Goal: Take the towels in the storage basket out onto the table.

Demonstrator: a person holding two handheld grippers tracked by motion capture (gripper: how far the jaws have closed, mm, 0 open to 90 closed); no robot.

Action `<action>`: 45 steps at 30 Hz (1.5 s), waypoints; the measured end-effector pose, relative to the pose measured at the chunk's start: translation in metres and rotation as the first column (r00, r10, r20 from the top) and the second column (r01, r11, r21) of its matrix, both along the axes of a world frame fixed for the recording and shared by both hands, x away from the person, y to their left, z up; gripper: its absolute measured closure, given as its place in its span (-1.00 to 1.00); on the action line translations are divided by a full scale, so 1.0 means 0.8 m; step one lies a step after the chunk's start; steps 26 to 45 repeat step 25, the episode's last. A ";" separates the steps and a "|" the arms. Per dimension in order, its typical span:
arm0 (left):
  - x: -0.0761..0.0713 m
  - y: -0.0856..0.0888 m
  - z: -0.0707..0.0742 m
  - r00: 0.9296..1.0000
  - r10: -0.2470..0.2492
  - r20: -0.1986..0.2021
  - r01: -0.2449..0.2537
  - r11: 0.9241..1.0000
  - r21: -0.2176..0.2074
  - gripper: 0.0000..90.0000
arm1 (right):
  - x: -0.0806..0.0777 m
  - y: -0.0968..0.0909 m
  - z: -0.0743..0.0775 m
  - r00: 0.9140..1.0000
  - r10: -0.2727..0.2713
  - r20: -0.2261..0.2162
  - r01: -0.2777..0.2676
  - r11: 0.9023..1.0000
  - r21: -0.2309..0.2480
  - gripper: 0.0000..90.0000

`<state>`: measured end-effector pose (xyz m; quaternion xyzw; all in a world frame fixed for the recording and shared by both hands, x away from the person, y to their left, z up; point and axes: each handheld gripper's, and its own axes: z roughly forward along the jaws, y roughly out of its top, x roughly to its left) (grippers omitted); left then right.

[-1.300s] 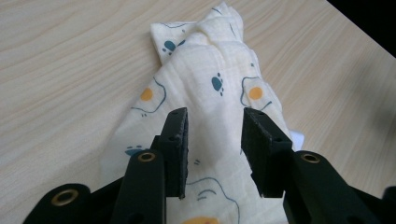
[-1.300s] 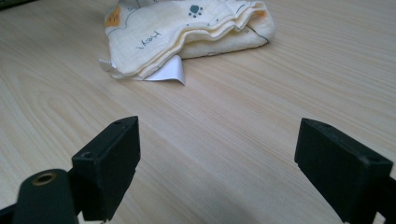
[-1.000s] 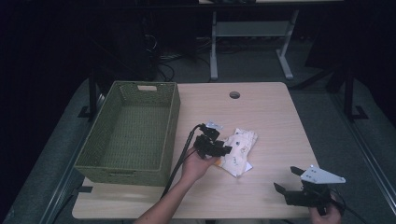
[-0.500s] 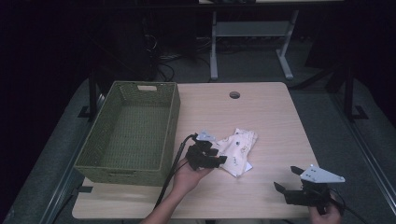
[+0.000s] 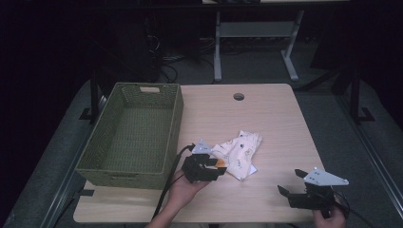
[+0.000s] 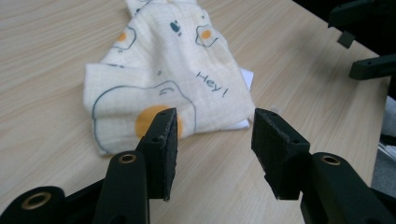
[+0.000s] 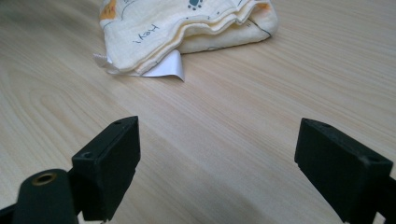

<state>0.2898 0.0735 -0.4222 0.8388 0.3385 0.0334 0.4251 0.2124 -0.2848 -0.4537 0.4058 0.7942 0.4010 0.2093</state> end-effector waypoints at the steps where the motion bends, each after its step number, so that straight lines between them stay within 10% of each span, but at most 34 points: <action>1: -0.002 0.002 -0.001 1.000 0.001 0.003 -0.001 1.000 0.001 0.12 | 0.000 0.000 0.000 1.000 -0.001 0.001 0.001 1.000 0.001 -0.69; 18: -0.038 0.028 -0.020 0.999 -0.020 -0.030 0.018 0.998 -0.056 -0.10 | 0.003 0.003 -0.004 1.000 -0.003 -0.016 0.003 1.000 -0.009 -0.69; 25: -0.055 0.027 -0.025 0.999 -0.024 0.039 0.024 1.000 -0.013 -0.35 | 0.001 0.007 -0.001 1.000 0.021 -0.001 -0.021 1.000 -0.011 -0.69; 45: -0.055 0.027 -0.025 0.999 -0.024 0.039 0.024 1.000 -0.013 -0.35 | 0.001 0.007 -0.001 1.000 0.021 -0.001 -0.021 1.000 -0.011 -0.69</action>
